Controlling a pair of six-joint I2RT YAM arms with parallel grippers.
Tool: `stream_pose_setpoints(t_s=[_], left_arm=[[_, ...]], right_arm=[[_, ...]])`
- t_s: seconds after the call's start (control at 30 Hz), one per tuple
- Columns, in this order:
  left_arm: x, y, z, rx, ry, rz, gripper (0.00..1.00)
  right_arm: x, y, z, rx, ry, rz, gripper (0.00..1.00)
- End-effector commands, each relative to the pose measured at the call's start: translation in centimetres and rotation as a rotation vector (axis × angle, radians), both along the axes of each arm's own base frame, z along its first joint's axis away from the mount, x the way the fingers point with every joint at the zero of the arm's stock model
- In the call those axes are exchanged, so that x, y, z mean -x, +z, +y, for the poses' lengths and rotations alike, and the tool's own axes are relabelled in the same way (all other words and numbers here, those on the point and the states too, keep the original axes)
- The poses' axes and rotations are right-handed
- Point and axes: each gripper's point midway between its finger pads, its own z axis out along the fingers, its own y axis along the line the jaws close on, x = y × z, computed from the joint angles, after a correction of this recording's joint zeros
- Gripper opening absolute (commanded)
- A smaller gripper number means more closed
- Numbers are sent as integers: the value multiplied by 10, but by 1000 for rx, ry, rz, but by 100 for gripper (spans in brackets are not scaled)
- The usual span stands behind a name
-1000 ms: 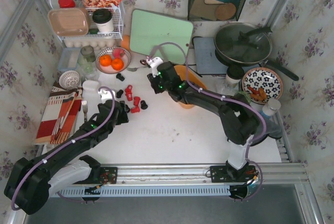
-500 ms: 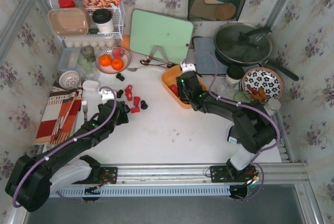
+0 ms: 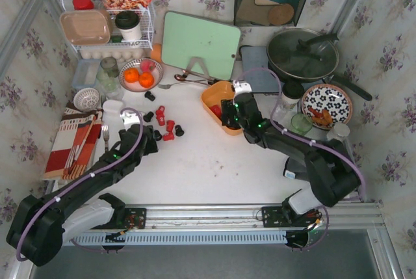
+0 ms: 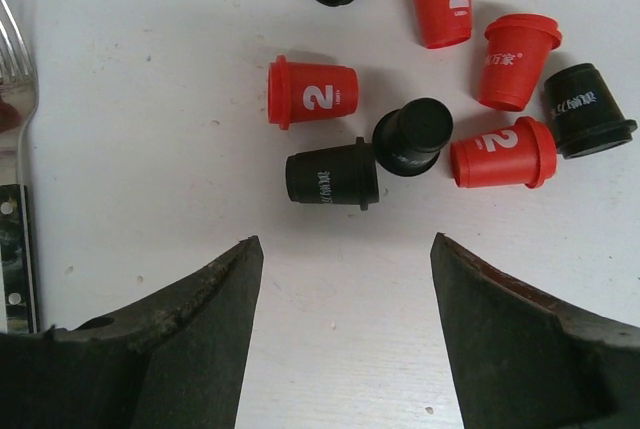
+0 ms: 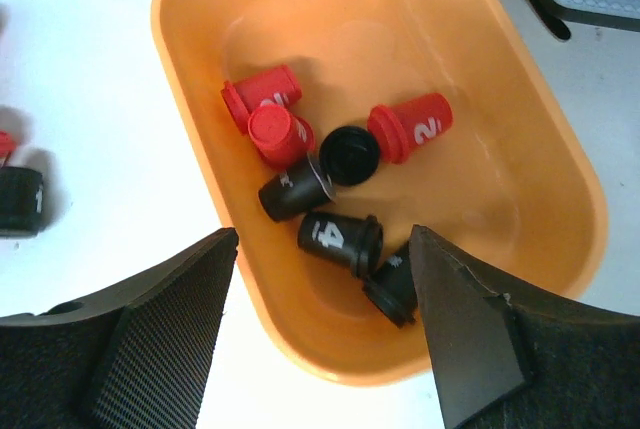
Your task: Mix the coffee capsules in the storage basket
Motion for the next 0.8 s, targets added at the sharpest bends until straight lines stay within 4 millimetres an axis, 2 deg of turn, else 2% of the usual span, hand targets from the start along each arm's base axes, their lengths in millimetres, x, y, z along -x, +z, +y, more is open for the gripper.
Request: stream_pose_setpoints(t_s=[0.0, 0.2, 0.4, 0.77], left_arm=[[-3, 1, 5, -11, 22, 5, 71], [-7, -5, 3, -15, 27, 76, 70], [-16, -9, 0, -25, 17, 132, 68], [-23, -35, 8, -13, 78, 378, 68]], right_arm=[[12, 20, -6, -17, 45, -95, 77], [36, 26, -28, -9, 56, -222, 77], [60, 26, -37, -42, 97, -310, 77], [94, 58, -57, -183, 76, -501, 76]])
